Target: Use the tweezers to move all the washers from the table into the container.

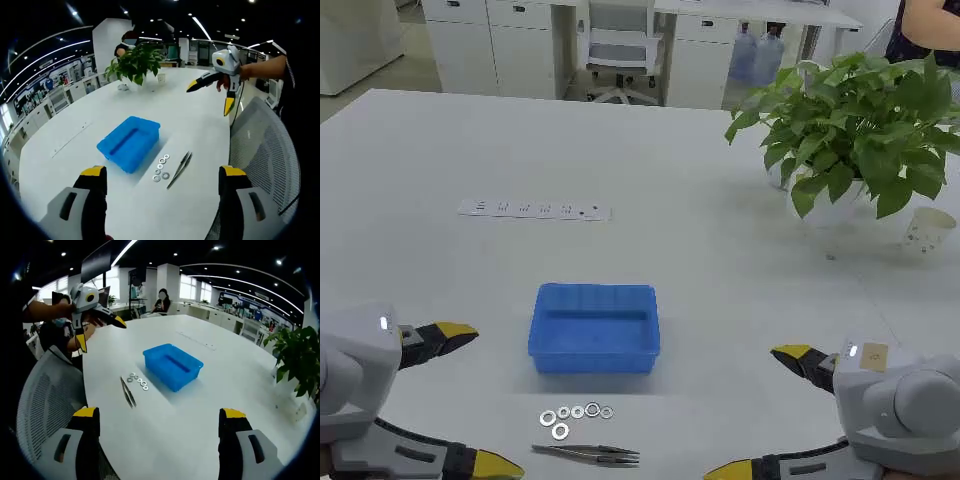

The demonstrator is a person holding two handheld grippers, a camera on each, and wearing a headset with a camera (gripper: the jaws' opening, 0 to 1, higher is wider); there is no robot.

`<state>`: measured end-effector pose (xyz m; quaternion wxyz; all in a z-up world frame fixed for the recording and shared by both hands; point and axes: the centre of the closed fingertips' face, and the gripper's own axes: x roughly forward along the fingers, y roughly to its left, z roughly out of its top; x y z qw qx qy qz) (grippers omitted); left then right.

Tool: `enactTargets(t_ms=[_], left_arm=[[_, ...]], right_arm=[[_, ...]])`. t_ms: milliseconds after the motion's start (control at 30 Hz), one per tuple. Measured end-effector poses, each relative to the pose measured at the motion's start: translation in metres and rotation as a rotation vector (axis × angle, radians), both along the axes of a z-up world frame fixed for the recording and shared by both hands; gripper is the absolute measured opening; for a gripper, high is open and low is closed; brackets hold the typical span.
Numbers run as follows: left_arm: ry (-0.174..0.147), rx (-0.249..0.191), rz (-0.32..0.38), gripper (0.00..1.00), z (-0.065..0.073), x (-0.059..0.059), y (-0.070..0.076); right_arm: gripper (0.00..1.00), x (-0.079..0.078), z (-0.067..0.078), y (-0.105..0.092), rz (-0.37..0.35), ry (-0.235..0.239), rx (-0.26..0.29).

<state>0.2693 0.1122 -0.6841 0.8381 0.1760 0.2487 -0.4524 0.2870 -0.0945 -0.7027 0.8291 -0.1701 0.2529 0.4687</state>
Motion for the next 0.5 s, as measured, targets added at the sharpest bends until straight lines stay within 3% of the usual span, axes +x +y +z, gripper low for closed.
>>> enactTargets(t_ms=[500], left_arm=[[-0.001, 0.001, -0.001, 0.98, -0.0002, -0.0008, -0.0008]], right_arm=[[1.00, 0.0012, 0.0025, 0.0004, -0.003, -0.007, 0.003]])
